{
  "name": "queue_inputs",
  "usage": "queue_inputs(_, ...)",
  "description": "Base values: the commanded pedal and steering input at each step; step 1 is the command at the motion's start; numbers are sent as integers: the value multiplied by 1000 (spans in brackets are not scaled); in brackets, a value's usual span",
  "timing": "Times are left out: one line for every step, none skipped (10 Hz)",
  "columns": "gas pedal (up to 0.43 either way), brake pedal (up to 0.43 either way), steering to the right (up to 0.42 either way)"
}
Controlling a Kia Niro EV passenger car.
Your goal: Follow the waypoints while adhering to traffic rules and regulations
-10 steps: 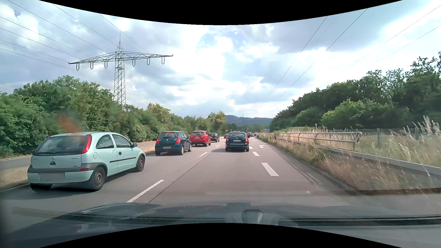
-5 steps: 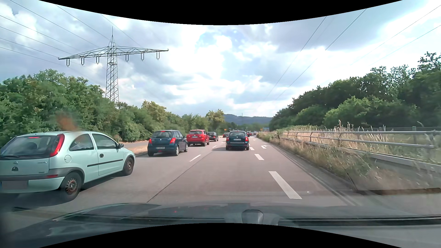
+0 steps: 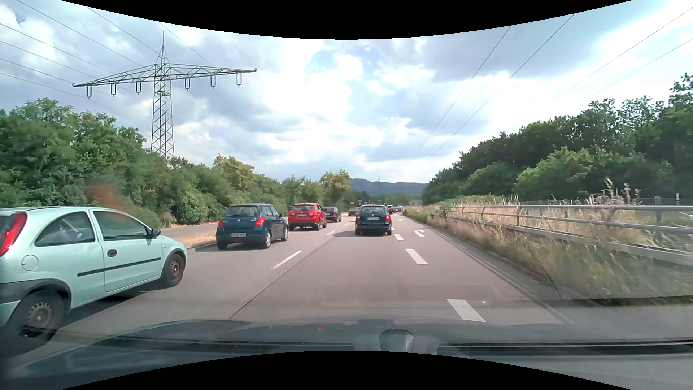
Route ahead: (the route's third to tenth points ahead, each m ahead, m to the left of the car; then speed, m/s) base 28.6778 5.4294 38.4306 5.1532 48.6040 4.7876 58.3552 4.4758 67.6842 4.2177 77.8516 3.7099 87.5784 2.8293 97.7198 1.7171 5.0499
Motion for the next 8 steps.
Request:
queue_inputs(59, 0, 4)
queue_inputs(59, 0, 4)
queue_inputs(59, 0, 4)
queue_inputs(47, 0, 4)
queue_inputs(39, 0, 4)
queue_inputs(39, 0, 4)
queue_inputs(39, 0, 4)
queue_inputs(39, 0, 4)
